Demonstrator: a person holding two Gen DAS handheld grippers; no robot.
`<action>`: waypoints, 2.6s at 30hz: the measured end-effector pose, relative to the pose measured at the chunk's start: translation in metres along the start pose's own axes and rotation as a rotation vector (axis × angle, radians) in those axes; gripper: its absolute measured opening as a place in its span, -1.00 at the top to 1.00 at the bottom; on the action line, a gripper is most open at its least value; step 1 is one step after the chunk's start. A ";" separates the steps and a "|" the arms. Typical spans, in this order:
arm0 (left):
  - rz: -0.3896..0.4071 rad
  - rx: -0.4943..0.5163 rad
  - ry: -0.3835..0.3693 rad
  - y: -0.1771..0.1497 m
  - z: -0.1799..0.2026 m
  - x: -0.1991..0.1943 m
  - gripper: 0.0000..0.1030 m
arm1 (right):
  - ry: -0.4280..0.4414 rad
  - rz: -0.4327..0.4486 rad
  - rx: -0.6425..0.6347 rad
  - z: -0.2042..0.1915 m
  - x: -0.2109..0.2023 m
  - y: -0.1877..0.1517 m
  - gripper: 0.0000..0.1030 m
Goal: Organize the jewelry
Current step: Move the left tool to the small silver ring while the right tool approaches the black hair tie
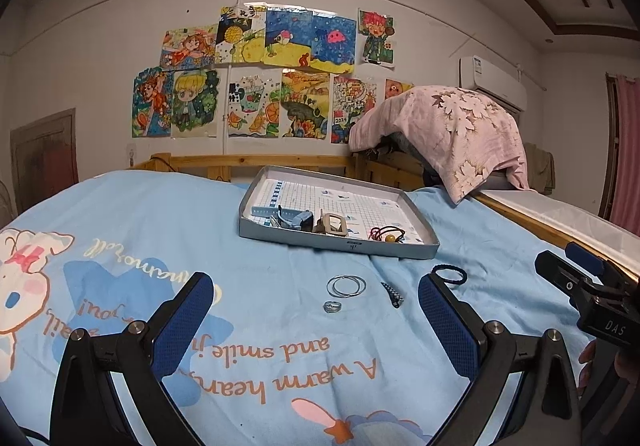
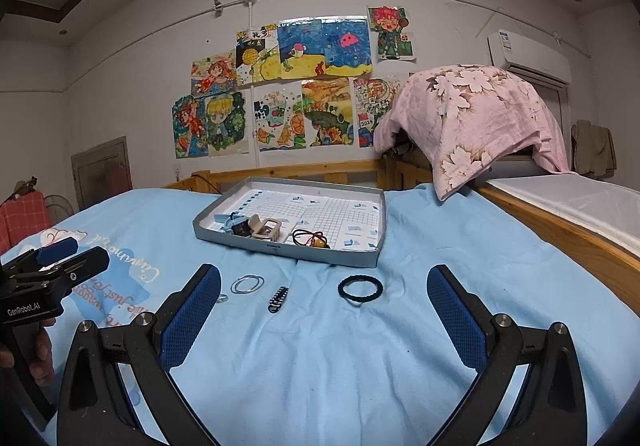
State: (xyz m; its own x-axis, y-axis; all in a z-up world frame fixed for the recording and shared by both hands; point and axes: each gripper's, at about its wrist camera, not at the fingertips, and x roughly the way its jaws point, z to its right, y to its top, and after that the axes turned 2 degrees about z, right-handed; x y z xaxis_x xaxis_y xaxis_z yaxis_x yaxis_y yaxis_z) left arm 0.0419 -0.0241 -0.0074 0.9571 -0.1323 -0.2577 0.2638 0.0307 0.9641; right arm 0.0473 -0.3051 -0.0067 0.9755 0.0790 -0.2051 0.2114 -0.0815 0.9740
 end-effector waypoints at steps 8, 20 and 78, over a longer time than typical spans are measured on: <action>-0.019 -0.054 0.003 0.007 -0.005 0.012 -1.00 | 0.002 0.019 -0.013 -0.003 0.006 0.007 -0.97; -0.038 -0.095 0.041 0.016 -0.015 0.039 -1.00 | 0.006 0.037 0.000 -0.003 0.035 0.027 -0.97; -0.492 -0.089 -0.219 -0.050 -0.007 0.193 0.35 | 0.082 -0.487 0.020 0.025 0.211 -0.048 -0.03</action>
State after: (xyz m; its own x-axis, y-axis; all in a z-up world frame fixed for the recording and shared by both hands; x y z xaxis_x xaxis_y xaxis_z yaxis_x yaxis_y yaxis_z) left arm 0.2141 -0.0437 -0.1054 0.6735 -0.3549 -0.6485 0.6925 -0.0040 0.7214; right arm 0.2441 -0.3090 -0.0988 0.7552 0.1901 -0.6273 0.6437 -0.0345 0.7645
